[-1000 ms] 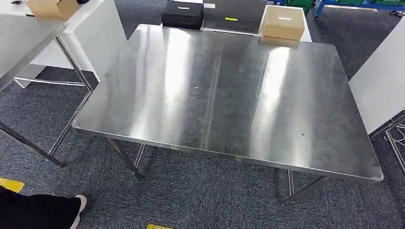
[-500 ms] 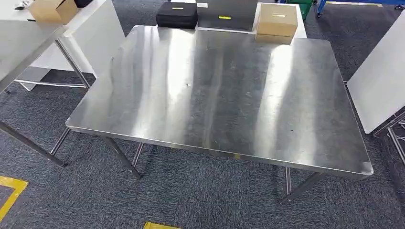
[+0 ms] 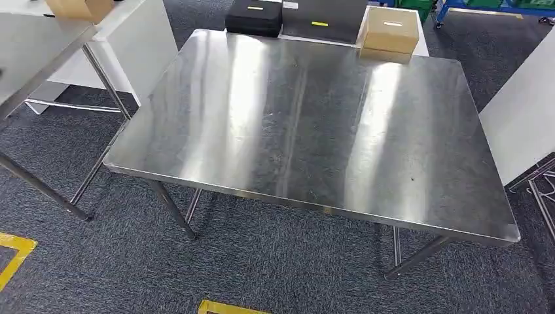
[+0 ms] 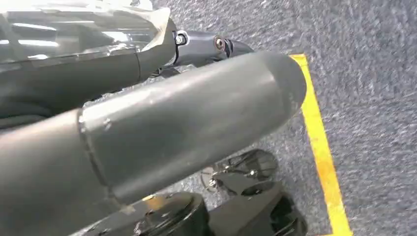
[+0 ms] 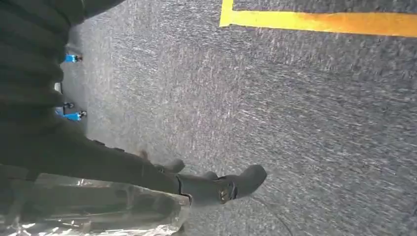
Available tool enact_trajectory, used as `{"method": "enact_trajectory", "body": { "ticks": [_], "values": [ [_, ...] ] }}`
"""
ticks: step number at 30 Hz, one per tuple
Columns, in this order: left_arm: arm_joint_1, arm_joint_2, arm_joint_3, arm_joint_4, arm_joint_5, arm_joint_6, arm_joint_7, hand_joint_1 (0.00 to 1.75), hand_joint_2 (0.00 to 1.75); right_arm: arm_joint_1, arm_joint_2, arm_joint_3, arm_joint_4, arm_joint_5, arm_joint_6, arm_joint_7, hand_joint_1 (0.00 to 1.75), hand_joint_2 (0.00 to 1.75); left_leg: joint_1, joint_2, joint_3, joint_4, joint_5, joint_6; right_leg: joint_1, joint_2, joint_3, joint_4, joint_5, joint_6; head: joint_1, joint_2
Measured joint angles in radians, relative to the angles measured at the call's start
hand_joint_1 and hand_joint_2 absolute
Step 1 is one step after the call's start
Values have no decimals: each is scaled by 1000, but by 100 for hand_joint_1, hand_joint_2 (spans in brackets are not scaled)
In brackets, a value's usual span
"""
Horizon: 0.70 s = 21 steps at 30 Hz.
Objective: Take the parts from the cabinet and place them on the table.
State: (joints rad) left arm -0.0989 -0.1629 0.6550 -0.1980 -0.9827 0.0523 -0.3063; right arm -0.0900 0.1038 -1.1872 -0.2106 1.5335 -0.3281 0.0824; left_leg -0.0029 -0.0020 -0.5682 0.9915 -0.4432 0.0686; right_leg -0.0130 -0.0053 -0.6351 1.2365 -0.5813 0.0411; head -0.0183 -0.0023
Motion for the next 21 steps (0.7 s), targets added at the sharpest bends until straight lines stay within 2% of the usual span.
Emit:
{"method": "enact_trajectory", "body": {
  "ticks": [2,3,4,6,7,8,9,10,12,13,14,15,16,17,18,19,20,21],
  "values": [
    [-1,-2,0,0,0,0,0,0,0,-2,-3,2,0,2,1,0,0,175,0,-1,0,4,1,-5,-4,0,104,-185,64,15,0,0],
    [-1,-2,0,0,0,0,-1,0,0,-2,-2,4,0,2,1,0,0,175,-5,-1,-5,11,0,-9,-6,1,128,-243,68,11,2,0],
    [-1,-2,0,0,0,0,-1,0,0,-4,-2,6,0,3,1,0,0,175,-9,-2,-8,18,-4,-17,1,3,122,-244,76,-3,-2,0],
    [-1,-3,0,0,0,0,-2,0,0,-1,-2,9,0,4,1,2,0,175,-6,-2,-8,16,0,-24,5,3,120,-243,78,-11,-1,0],
    [-1,-3,0,0,0,0,-2,0,0,-1,-2,10,0,3,2,4,0,175,-4,-2,-8,16,2,-29,4,3,121,-245,82,-19,-2,0],
    [-1,-1,0,0,0,0,-2,0,0,-2,0,11,0,1,2,6,0,175,-1,-2,-14,24,-4,-33,-13,1,127,-249,89,-28,0,0],
    [-1,-1,0,0,-1,0,-3,0,0,-5,0,13,0,0,2,6,0,175,0,-1,-26,55,-35,-41,-12,1,127,-249,92,-35,-6,0],
    [-1,-2,0,0,-2,0,-3,0,0,-5,-1,13,0,-2,3,6,0,175,4,-2,-50,113,-79,-48,-12,0,126,-249,95,-41,-12,0],
    [-1,-2,0,0,-3,0,-3,0,0,-2,0,13,0,-6,1,9,0,175,13,-1,-114,267,-153,-61,-12,-2,120,-249,96,-40,-12,0],
    [0,-2,0,0,-3,0,-3,0,0,0,-1,13,0,-8,1,9,0,175,17,-1,-135,319,-166,-65,-12,-4,119,-248,96,-40,-11,0],
    [1,-2,0,0,-3,0,-3,0,0,0,0,13,0,-8,1,9,0,175,21,-1,-133,318,-154,-67,-13,-4,118,-248,96,-40,-11,0],
    [0,-2,0,0,-3,0,-3,0,0,0,0,13,0,-8,1,9,0,175,24,-1,-109,277,-124,-69,-14,-3,120,-248,96,-40,-12,0],
    [0,-1,0,0,-4,0,-6,0,0,-1,1,13,0,-8,1,9,0,175,27,0,-68,201,-83,-69,-16,-3,122,-248,96,-39,-11,0],
    [-1,-1,0,0,-5,0,-9,0,0,-1,1,13,0,-6,1,9,0,175,29,0,-13,100,-37,-69,-17,-3,126,-248,95,-38,-13,0],
    [-2,-1,0,0,-5,0,-10,0,0,-1,1,14,0,-5,1,9,0,175,30,1,22,29,-28,-67,-16,-3,126,-248,95,-36,-11,0],
    [-5,0,0,0,-5,-1,-12,0,0,-3,1,14,0,-5,1,9,0,175,22,-2,27,15,-35,-65,-6,-3,121,-244,94,-25,-11,0],
    [-5,-1,0,0,-5,-2,-13,0,0,-3,1,14,0,-6,0,8,0,175,24,-2,23,12,-30,-63,-3,-3,114,-241,93,-22,-8,0],
    [-4,-3,0,0,-5,-2,-15,0,0,-3,-1,14,0,-6,0,8,0,175,21,-3,22,13,-29,-63,9,-3,110,-242,92,-23,-8,0]
  ]
}}
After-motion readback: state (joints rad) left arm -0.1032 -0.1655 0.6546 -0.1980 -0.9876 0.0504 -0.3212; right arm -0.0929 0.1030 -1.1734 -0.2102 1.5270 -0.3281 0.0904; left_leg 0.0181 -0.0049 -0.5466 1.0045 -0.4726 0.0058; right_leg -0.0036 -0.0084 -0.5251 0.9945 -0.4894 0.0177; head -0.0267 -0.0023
